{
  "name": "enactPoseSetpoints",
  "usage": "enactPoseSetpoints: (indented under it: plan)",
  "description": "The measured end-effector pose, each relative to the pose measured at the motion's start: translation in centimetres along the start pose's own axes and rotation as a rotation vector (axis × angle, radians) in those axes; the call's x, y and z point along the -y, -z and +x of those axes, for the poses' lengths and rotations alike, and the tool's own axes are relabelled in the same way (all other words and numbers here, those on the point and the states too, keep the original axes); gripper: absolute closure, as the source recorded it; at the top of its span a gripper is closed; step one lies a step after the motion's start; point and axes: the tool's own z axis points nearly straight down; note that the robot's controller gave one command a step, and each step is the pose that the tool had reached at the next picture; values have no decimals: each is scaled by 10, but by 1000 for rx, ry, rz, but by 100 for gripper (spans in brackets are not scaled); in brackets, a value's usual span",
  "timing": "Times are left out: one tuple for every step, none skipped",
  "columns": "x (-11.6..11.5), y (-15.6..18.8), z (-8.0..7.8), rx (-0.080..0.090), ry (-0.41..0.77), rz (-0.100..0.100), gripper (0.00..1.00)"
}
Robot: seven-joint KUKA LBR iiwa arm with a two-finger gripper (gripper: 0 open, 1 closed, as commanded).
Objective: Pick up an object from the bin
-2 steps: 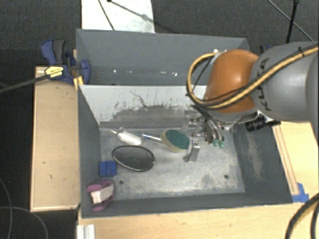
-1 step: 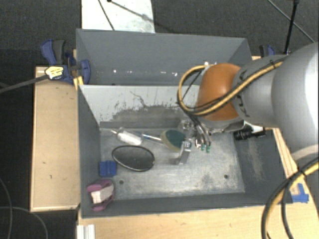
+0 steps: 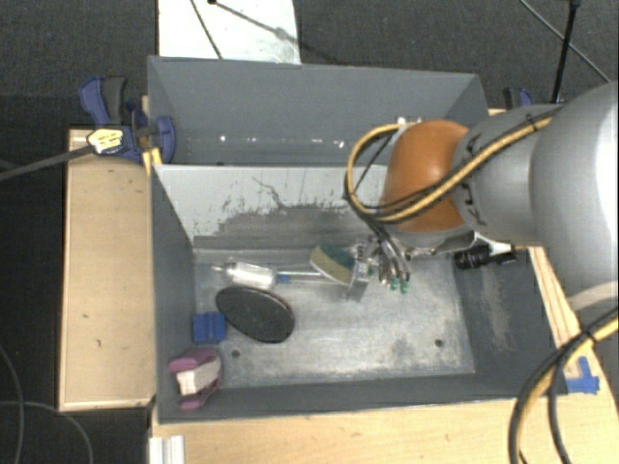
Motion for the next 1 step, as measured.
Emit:
enactPoseSetpoints:
  plan:
    - [7,142,11,7,-24,-2,100]
